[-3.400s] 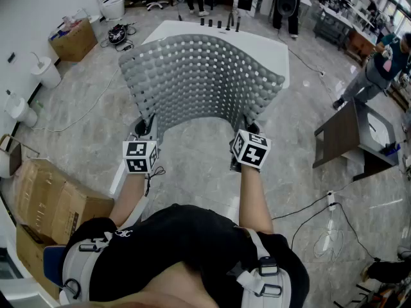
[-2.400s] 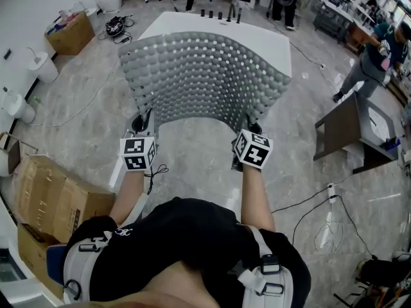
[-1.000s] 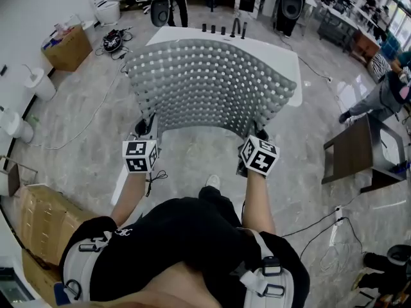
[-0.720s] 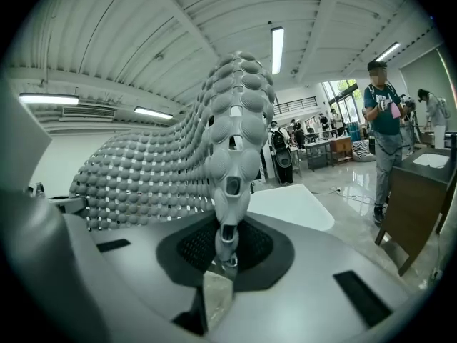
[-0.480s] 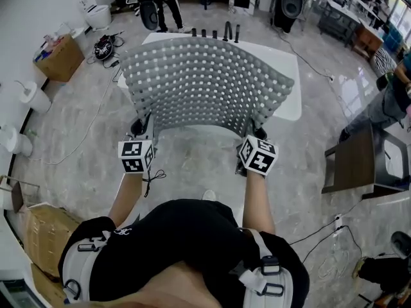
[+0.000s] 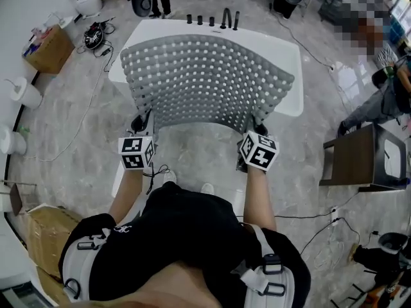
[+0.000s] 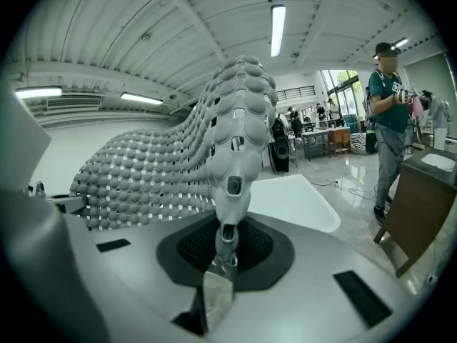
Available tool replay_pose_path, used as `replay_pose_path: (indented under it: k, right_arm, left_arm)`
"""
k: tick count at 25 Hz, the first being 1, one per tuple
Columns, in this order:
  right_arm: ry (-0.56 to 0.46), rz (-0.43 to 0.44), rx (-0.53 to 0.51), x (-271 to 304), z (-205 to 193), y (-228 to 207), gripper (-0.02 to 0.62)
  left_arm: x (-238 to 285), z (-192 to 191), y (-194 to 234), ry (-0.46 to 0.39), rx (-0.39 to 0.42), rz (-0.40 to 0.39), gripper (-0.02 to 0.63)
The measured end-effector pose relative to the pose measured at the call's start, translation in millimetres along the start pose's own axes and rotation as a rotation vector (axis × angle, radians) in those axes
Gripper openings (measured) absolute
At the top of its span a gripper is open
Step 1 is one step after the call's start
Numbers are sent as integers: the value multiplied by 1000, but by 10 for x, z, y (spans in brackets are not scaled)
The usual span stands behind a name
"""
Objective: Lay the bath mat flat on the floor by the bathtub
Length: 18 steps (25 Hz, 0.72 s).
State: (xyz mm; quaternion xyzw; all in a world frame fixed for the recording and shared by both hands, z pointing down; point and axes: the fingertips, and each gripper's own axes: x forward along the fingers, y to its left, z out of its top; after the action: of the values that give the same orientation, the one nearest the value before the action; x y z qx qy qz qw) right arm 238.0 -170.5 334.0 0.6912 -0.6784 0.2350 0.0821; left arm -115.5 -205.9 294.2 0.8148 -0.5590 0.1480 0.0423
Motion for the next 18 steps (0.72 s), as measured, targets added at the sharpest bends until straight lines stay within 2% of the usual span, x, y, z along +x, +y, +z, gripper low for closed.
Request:
replay_pose_path:
  k: [5,8,13,18]
  right_arm:
    - [37,-30,11,208,-93,78,34]
    - [85,-60,19,302,-237,139,34]
    - [198,-115,36,543,-643,192,34]
    - [320,-155,70,768,-1275,183,34]
  left_arm:
    - [301,-84,200,31,8,-34,40]
    - [444,-245,316,79,-4,-68,40]
    - [683,-706,433,189,-22,-128,40]
    - [899,-1356,442,319,-34,-190,40]
